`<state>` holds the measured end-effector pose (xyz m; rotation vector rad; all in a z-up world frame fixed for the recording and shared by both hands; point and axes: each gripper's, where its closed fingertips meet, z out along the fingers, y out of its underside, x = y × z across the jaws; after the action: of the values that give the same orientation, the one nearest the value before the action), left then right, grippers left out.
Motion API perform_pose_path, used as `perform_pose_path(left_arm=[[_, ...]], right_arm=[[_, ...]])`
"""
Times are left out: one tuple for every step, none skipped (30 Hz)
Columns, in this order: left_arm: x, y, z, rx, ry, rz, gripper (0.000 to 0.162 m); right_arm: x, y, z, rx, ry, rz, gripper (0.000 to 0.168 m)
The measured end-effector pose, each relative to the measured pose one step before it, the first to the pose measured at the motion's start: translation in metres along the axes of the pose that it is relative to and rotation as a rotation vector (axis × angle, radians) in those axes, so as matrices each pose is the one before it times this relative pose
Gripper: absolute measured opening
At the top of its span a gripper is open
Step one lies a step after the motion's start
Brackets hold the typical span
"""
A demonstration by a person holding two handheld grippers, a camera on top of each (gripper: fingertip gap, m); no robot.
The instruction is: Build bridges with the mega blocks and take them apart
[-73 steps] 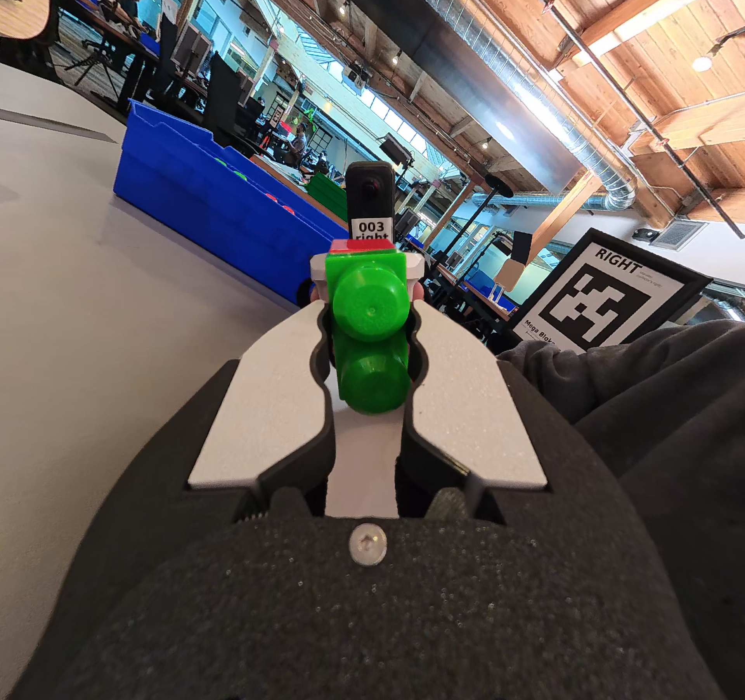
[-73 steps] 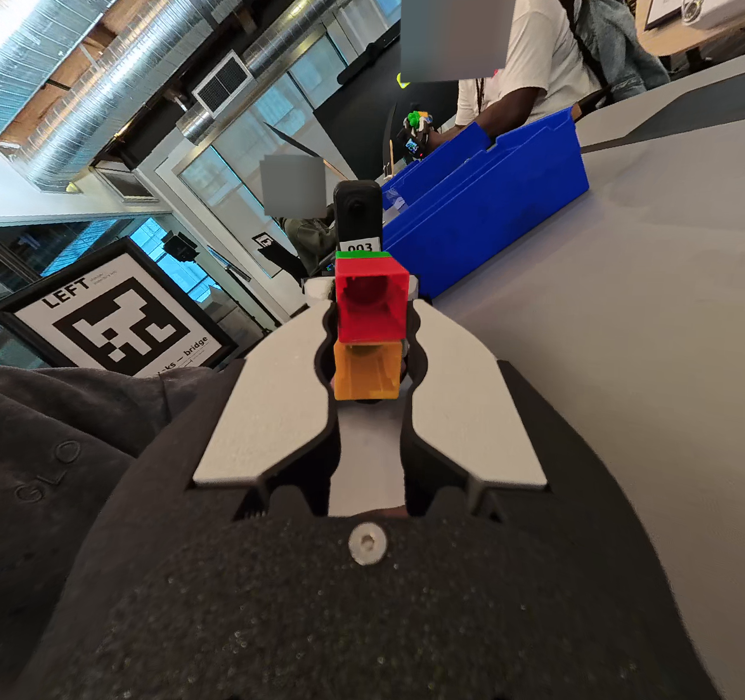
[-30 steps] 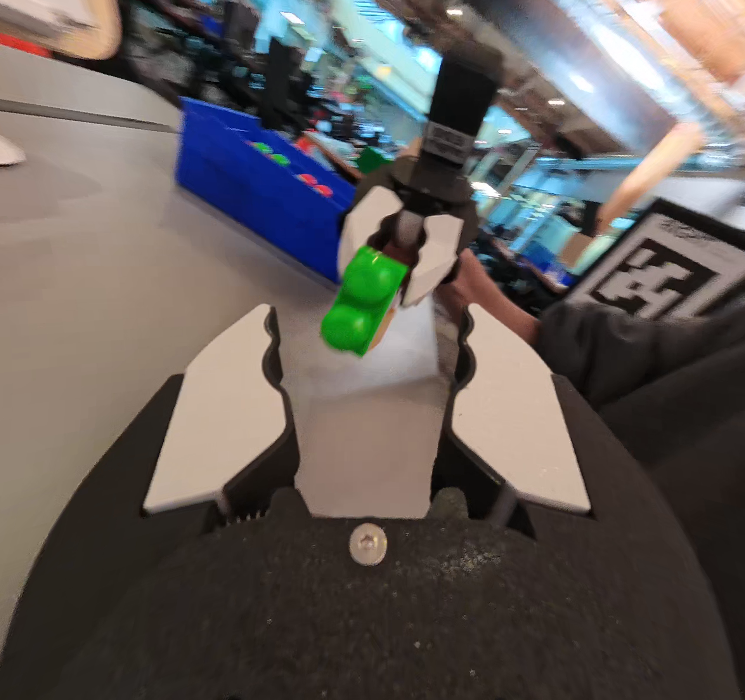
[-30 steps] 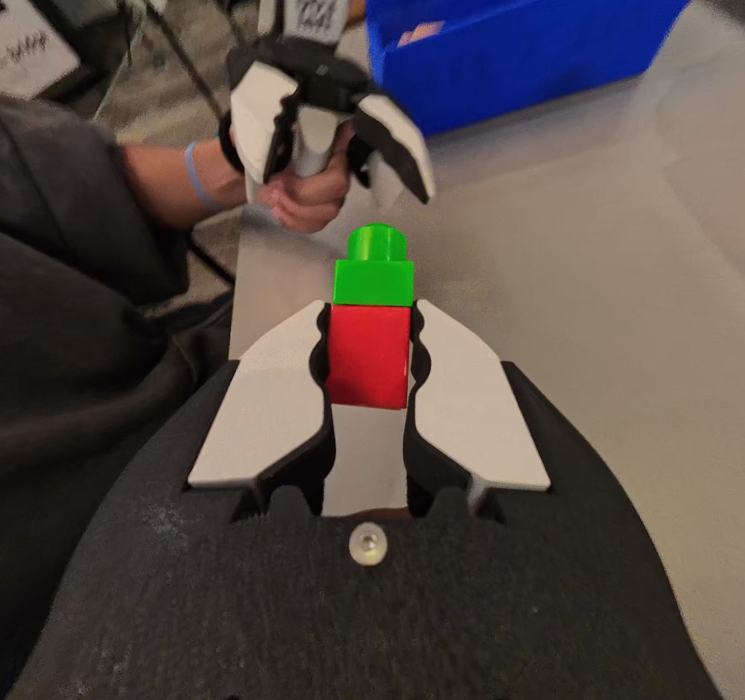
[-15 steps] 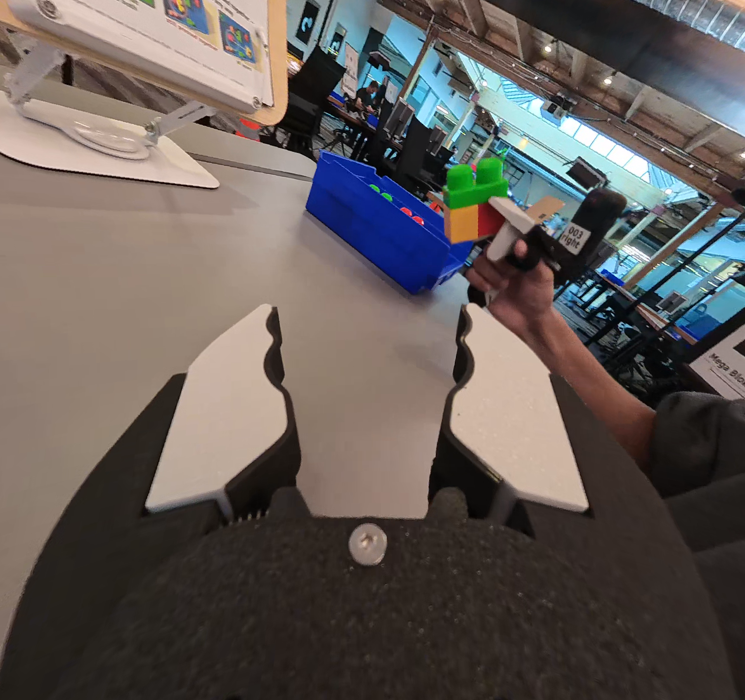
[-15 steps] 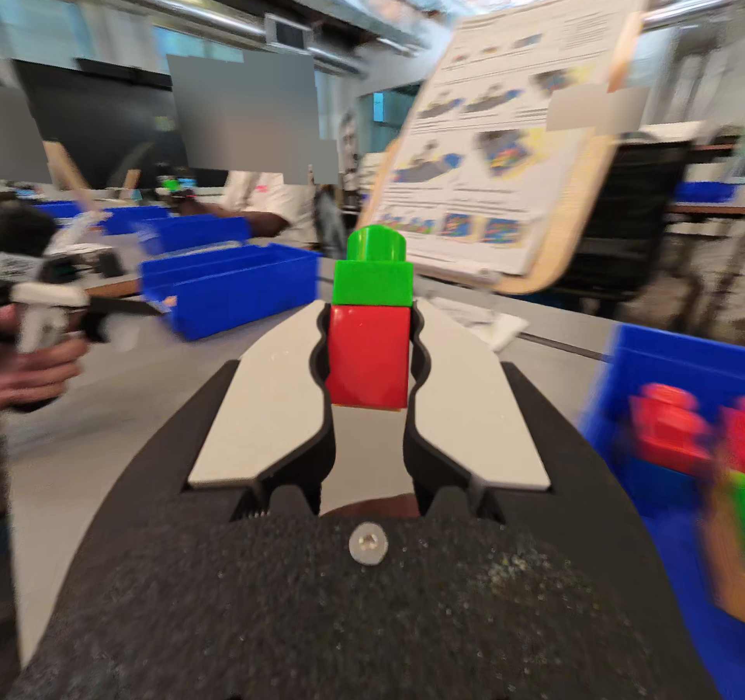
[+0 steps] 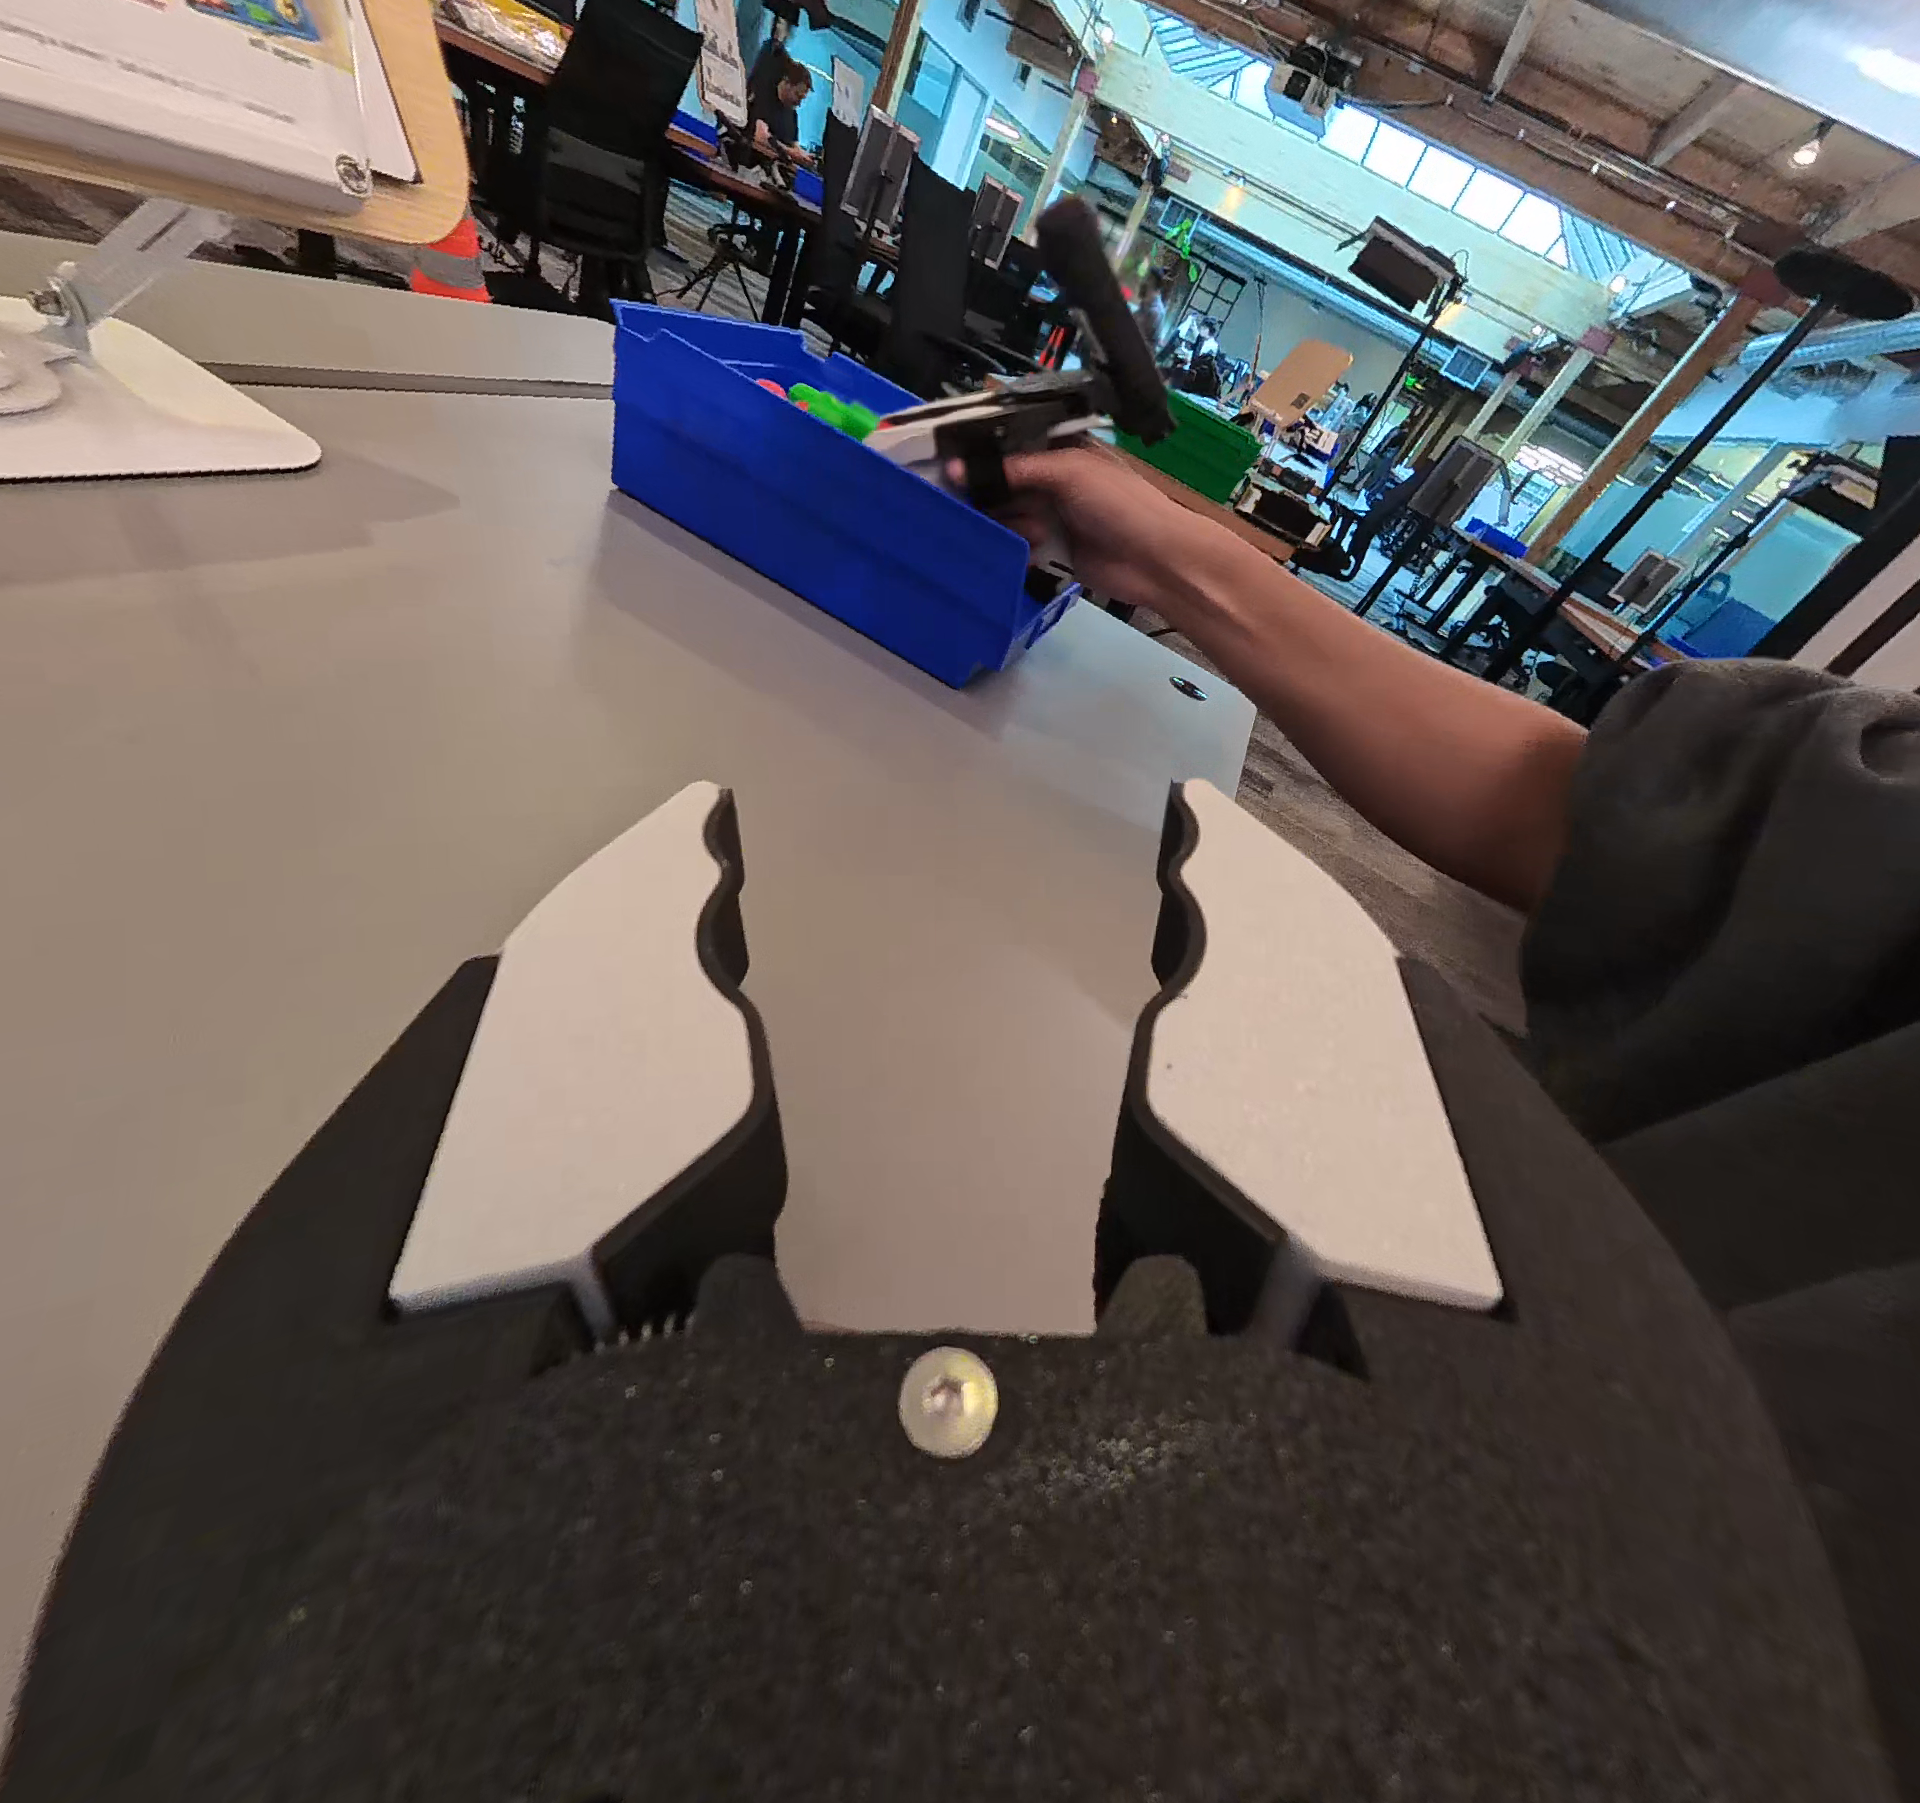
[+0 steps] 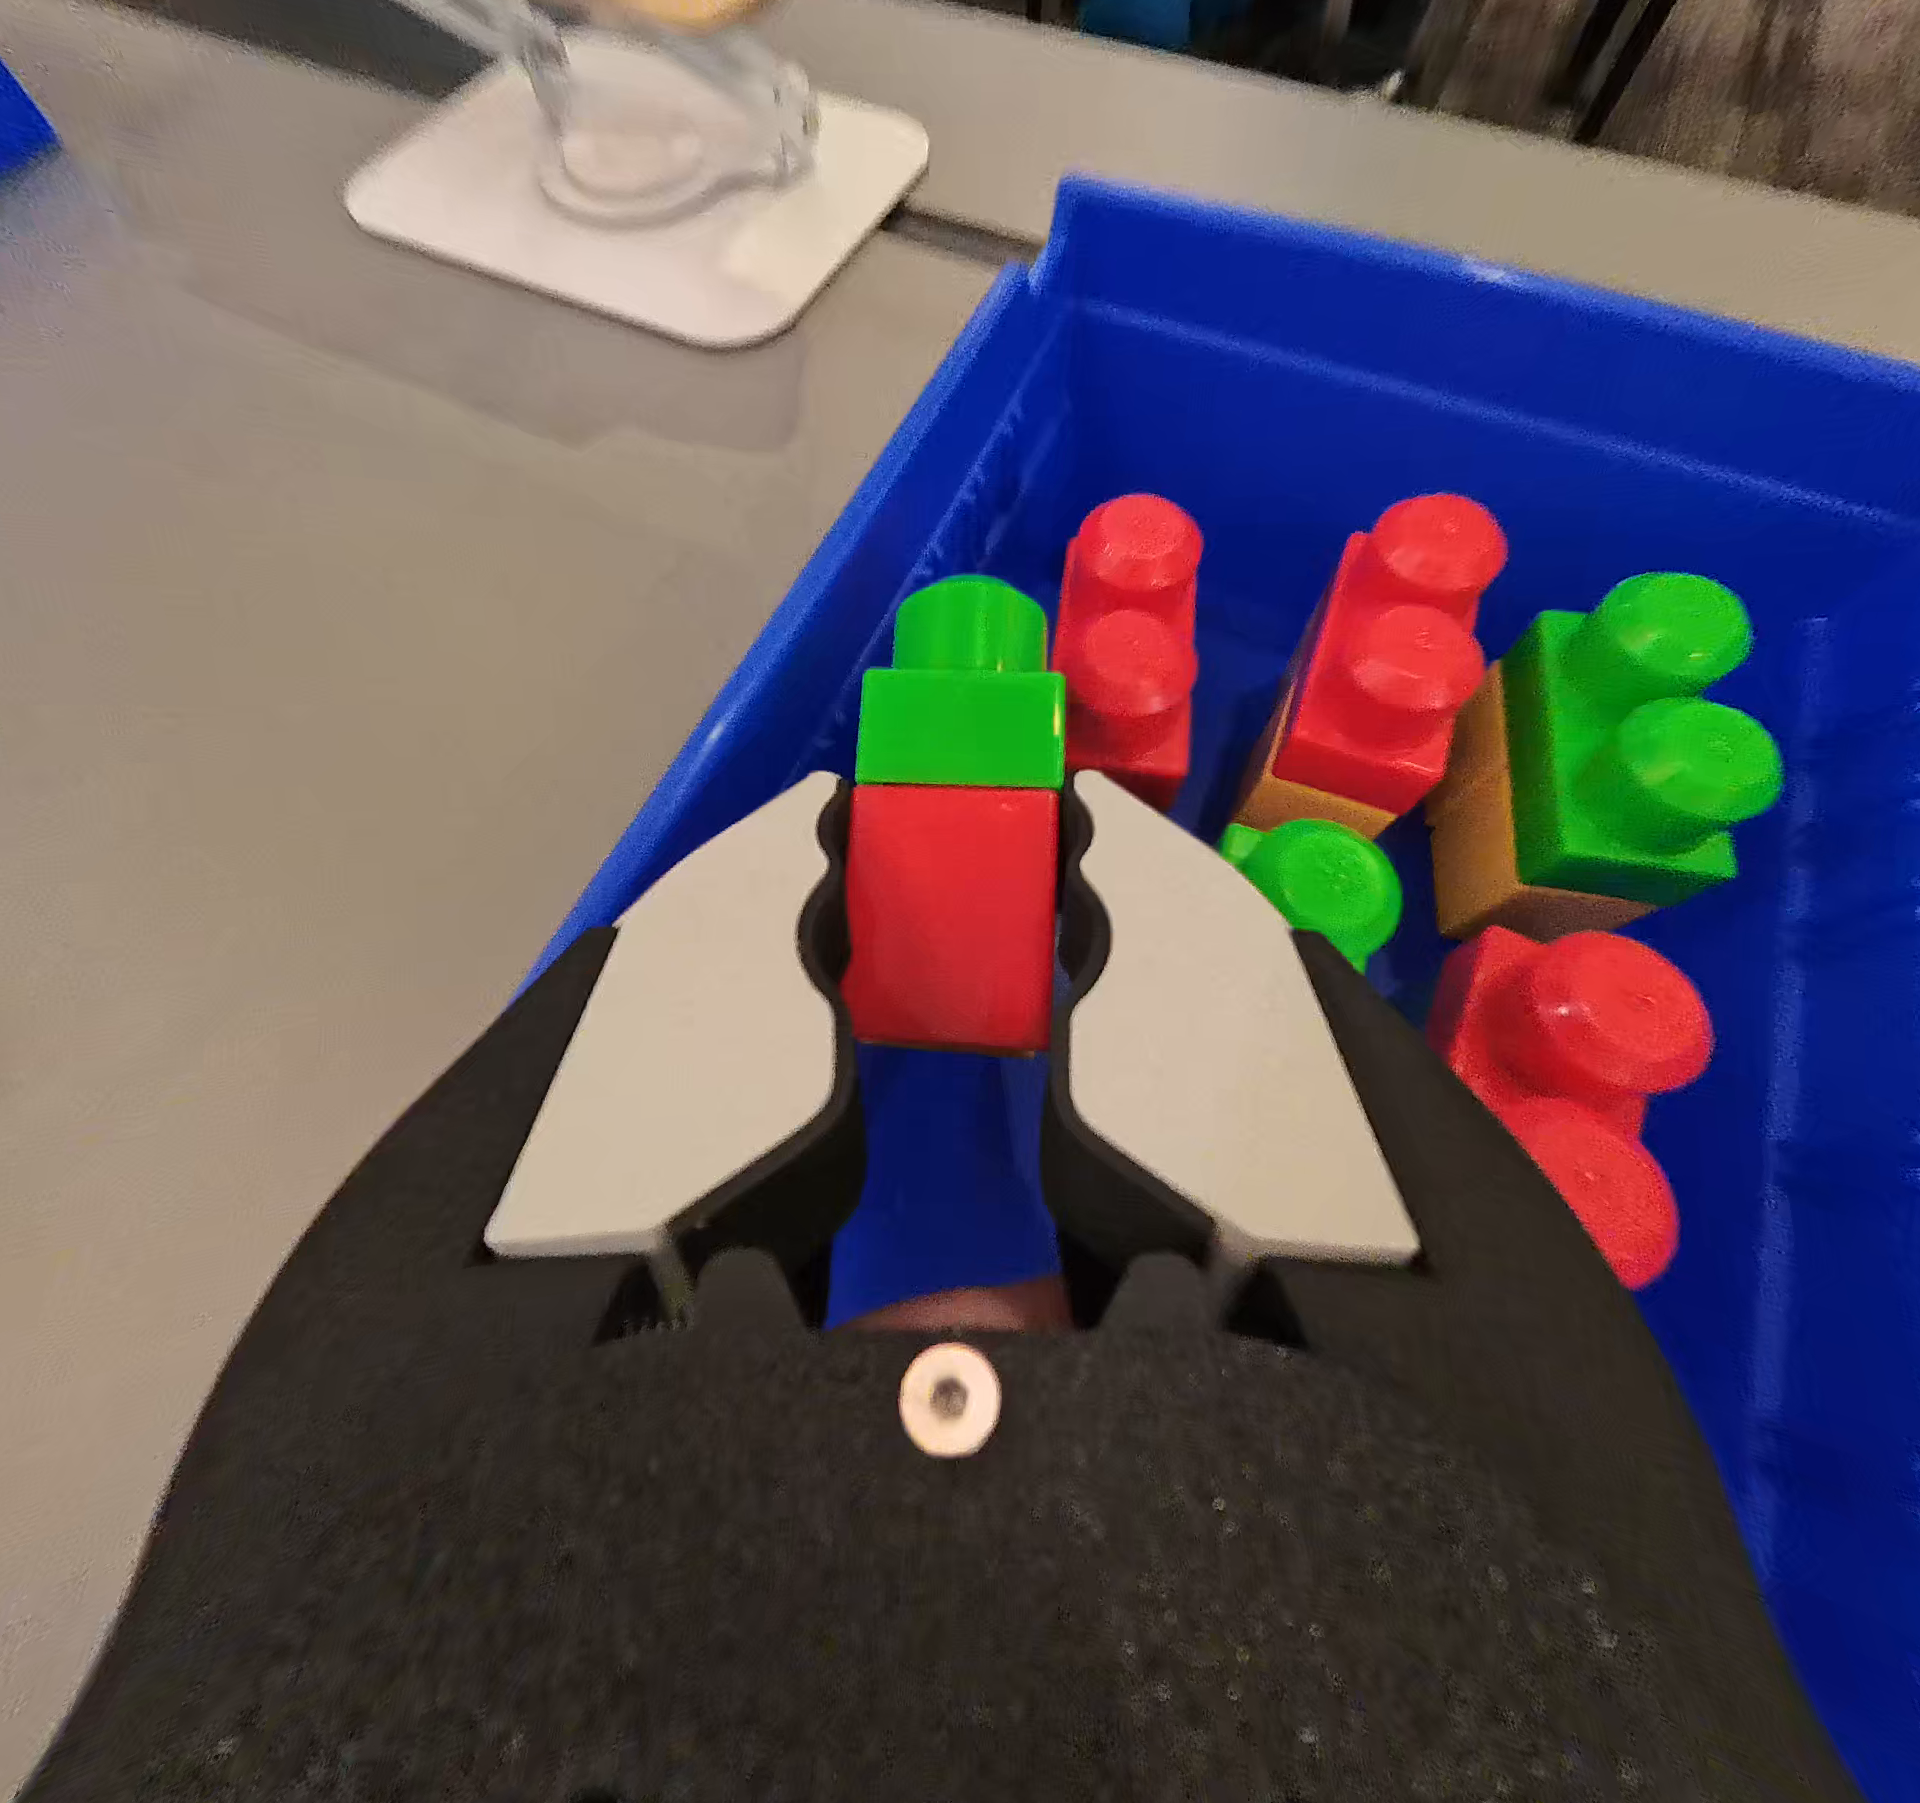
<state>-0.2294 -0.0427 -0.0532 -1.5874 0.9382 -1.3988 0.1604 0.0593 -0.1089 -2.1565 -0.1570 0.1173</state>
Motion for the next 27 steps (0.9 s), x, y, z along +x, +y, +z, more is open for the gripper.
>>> perform_pose_path(left_arm=[[0.00156,0.00011,0.0001,-0.0007,0.0041,0.0042,0.077],[0.00123,0.00035,-0.00033,-0.0017,0.0031,0.0026,0.076],[0.00082,0.00102,-0.00061,-0.0033,0.0012,0.0019,0.076],[0.0004,0.00115,-0.00091,-0.0024,-0.0002,0.0018,0.076],[0.00003,0.00115,-0.00098,-0.0012,-0.0006,0.0006,0.076],[-0.00015,0.00089,-0.00079,-0.0007,0.0,-0.0021,0.075],[-0.00022,0.00054,-0.00076,0.0008,0.0009,-0.0048,0.075],[-0.00004,0.00026,-0.00051,0.0012,0.0028,-0.0069,0.075],[0.00033,0.00027,-0.0004,0.0,0.0051,-0.0084,0.075],[0.00029,0.00043,-0.00034,-0.0005,0.0051,-0.0083,0.075],[0.00026,0.00044,-0.00022,-0.0012,0.0029,-0.0066,0.075],[0.00009,0.00046,-0.00022,-0.0021,0.0012,-0.0035,0.075],[0.00013,0.00032,0.0,-0.0015,0.0004,-0.0002,0.075],[0.00011,-0.00007,0.00008,0.0001,-0.0012,0.0014,0.075],[0.00006,-0.00018,0.0002,-0.0008,-0.0017,0.0013,0.075],[0.00041,0.00019,0.00036,-0.0028,0.0,0.0005,0.075],[0.00096,0.00009,0.00039,-0.002,0.0022,0.0,0.075],[0.00123,0.00017,0.0003,-0.0005,0.0036,-0.0002,0.075],[0.00115,0.00022,0.00046,-0.0013,0.0032,-0.0009,0.075],[0.00097,0.00029,0.00064,-0.0018,0.0029,-0.0018,0.075],[0.00113,0.00032,0.00095,-0.0018,0.0047,-0.0024,0.075],[0.00145,0.00029,0.00108,-0.0027,0.0069,-0.0034,0.075],[0.00159,0.00041,0.00117,-0.0029,0.0083,-0.0033,0.075],[0.00167,0.00041,0.00135,-0.0031,0.0079,-0.002,0.075],[0.00142,0.00063,0.00135,-0.0045,0.0062,-0.0005,0.075],[0.00135,0.00049,0.00138,-0.0052,0.0051,0.0014,0.075],[0.00155,0.00024,0.00142,-0.0045,0.0048,0.0036,0.075]], right_arm=[[-0.00082,0.00325,0.00491,-0.0375,0.0085,-0.0137,0.037],[0.00069,0.00407,0.00349,-0.0387,0.0208,-0.0085,0.037],[0.00082,0.00579,0.00245,-0.05,0.0226,-0.0083,0.037],[-0.00024,0.00551,0.00225,-0.0442,0.0141,-0.0082,0.037],[-0.00073,0.0042,0.00248,-0.0362,0.0062,-0.0042,0.037],[0.00048,0.00207,0.00242,-0.0188,0.0096,-0.0001,0.037],[0.00096,0.00116,0.0023,-0.013,0.0093,0.0019,0.037],[-0.00026,0.00138,0.00201,-0.0163,0.0009,-0.0062,0.037],[-0.00087,0.00035,0.00194,-0.0086,-0.0021,-0.0119,0.037],[0.0009,0.00077,0.00154,-0.0125,0.0074,-0.0036,0.037],[0.00066,0.00009,0.00151,-0.0077,0.0044,-0.0045,0.037],[0.00036,-0.00076,0.00121,-0.001,0.0004,-0.0036,0.037],[0.00022,-0.00042,0.00061,-0.003,-0.0037,0.0078,0.037],[-0.00019,0.00011,0.0,-0.0071,-0.008,0.0195,0.037],[-0.00128,0.0013,-0.00005,-0.0155,-0.0136,0.0145,0.037],[-0.00001,0.00189,-0.00043,-0.0169,-0.0019,0.006,0.037],[0.0008,0.00166,-0.00098,-0.0111,0.0078,-0.0003,0.038],[-0.00103,0.00138,-0.00116,-0.0076,-0.001,-0.0024,0.04],[-0.00024,0.00153,-0.00183,-0.0133,0.0022,0.0031,0.04],[0.00015,0.00018,-0.00215,-0.0097,0.0034,0.0011,0.041],[-0.00038,-0.00024,-0.00242,-0.014,0.0,-0.0017,0.042],[-0.00067,0.00006,-0.00225,-0.026,-0.0025,-0.0067,0.042],[0.00009,-0.00037,-0.00204,-0.0308,0.0023,-0.012,0.043],[0.00065,-0.00052,-0.00183,-0.0347,0.0038,-0.0122,0.044],[0.00122,-0.00085,-0.00161,-0.0383,0.0056,-0.0131,0.045],[0.00179,-0.00177,-0.00154,-0.035,0.0094,-0.0067,0.045],[0.00008,-0.00068,-0.0011,-0.0423,-0.0013,-0.0068,0.044]])
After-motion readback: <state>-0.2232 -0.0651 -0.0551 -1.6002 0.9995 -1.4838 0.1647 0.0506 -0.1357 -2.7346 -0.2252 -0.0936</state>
